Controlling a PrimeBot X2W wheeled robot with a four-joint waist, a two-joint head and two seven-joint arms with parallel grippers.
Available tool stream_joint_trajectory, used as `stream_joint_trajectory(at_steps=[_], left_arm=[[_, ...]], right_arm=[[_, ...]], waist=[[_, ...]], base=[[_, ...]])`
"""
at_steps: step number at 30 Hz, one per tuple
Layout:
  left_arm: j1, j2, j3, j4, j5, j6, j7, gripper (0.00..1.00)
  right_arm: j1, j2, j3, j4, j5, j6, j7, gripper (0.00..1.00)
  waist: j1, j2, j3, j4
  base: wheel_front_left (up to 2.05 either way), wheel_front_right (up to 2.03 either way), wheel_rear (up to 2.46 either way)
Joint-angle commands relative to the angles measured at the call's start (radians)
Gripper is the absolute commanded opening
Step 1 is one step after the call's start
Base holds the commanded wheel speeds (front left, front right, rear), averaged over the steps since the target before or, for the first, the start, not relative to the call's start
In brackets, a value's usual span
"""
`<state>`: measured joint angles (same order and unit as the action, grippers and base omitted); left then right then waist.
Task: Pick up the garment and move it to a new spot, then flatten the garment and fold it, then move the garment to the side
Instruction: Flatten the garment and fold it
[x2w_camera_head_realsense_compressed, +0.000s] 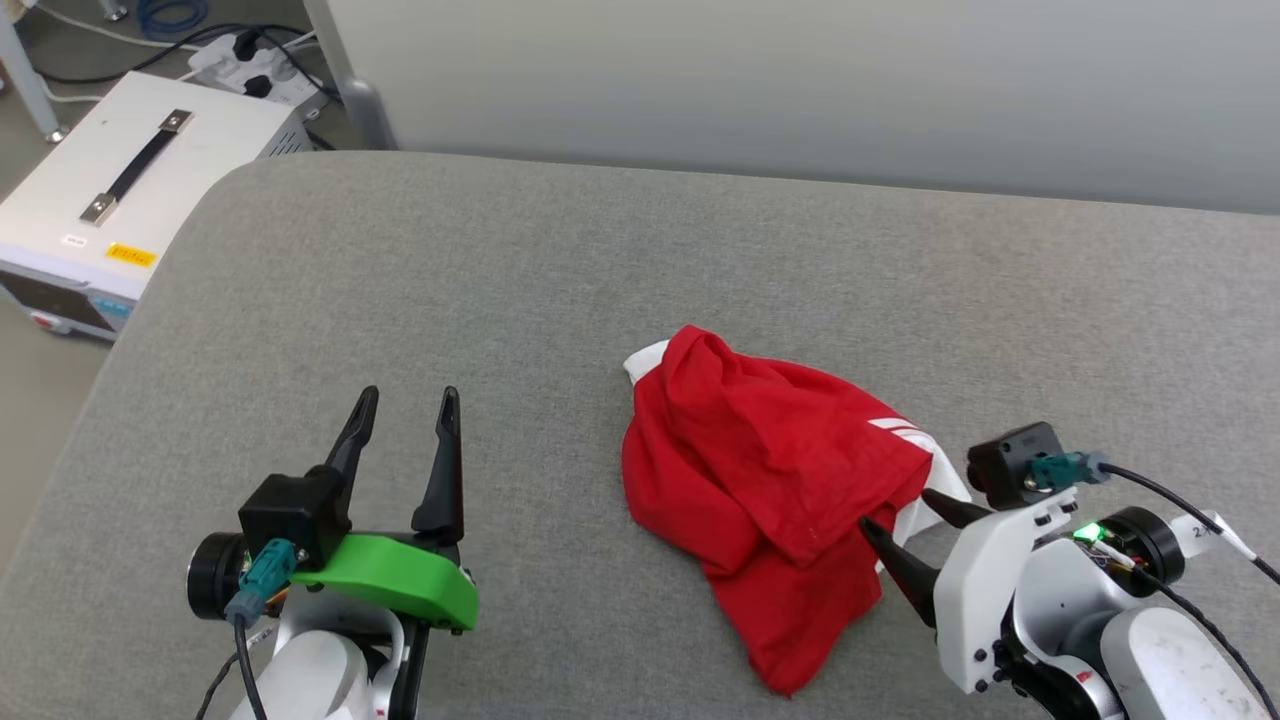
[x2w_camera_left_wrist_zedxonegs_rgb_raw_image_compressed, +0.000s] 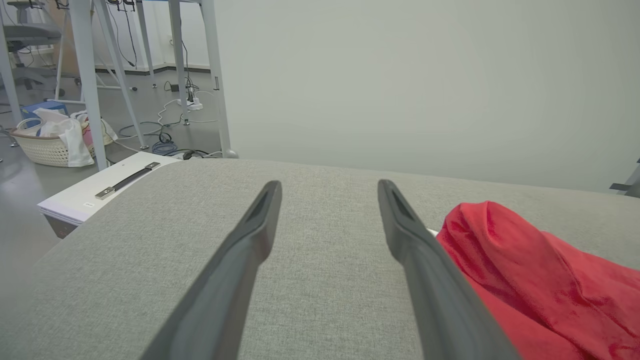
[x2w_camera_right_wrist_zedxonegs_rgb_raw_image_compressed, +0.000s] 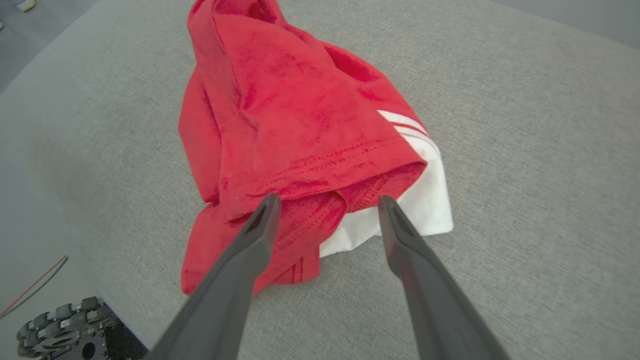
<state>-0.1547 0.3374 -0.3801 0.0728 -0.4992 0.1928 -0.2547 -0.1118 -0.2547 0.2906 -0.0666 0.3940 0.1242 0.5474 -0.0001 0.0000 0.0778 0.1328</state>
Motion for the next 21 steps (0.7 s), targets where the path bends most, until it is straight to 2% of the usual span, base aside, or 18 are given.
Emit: stream_joint_trajectory(at_steps=[1, 8, 13, 14, 15, 21], left_arm=[[-0.021, -0.008, 0.003, 0.001, 0.01, -0.006, -0.005, 1.0], [-0.048, -0.033, 0.01, -0.002, 0.032, -0.014, -0.006, 1.0], [-0.056, -0.047, 0.019, -0.008, 0.053, -0.02, -0.007, 1.0], [-0.057, -0.05, 0.021, -0.009, 0.057, -0.022, -0.007, 1.0], [-0.056, -0.052, 0.023, -0.01, 0.061, -0.023, -0.007, 1.0], [-0.053, -0.056, 0.038, -0.015, 0.085, -0.027, -0.007, 1.0]], right_arm=[[-0.032, -0.017, 0.027, 0.007, 0.014, 0.007, 0.018, 1.0], [-0.146, -0.074, 0.175, 0.061, 0.067, 0.007, 0.097, 1.0], [-0.182, -0.1, 0.239, 0.125, 0.103, 0.007, 0.154, 1.0], [-0.185, -0.103, 0.249, 0.134, 0.114, 0.007, 0.167, 0.36], [-0.189, -0.107, 0.256, 0.137, 0.12, 0.007, 0.171, 0.0], [-0.238, -0.11, 0.252, 0.095, 0.127, 0.007, 0.12, 0.0]], waist=[[0.0001, 0.0, 0.036, 0.039], [0.0001, 0.0, 0.074, 0.071], [0.0001, 0.0, 0.08, 0.081], [0.0001, 0.0, 0.08, 0.082], [0.0001, 0.0, 0.081, 0.082], [0.0001, 0.0, 0.081, 0.072]], base=[[0.0, 0.0, 0.0], [0.0, 0.0, 0.0], [0.0, 0.0, 0.0], [0.0, 0.0, 0.0], [0.0, 0.0, 0.0], [0.0, 0.0, 0.0]])
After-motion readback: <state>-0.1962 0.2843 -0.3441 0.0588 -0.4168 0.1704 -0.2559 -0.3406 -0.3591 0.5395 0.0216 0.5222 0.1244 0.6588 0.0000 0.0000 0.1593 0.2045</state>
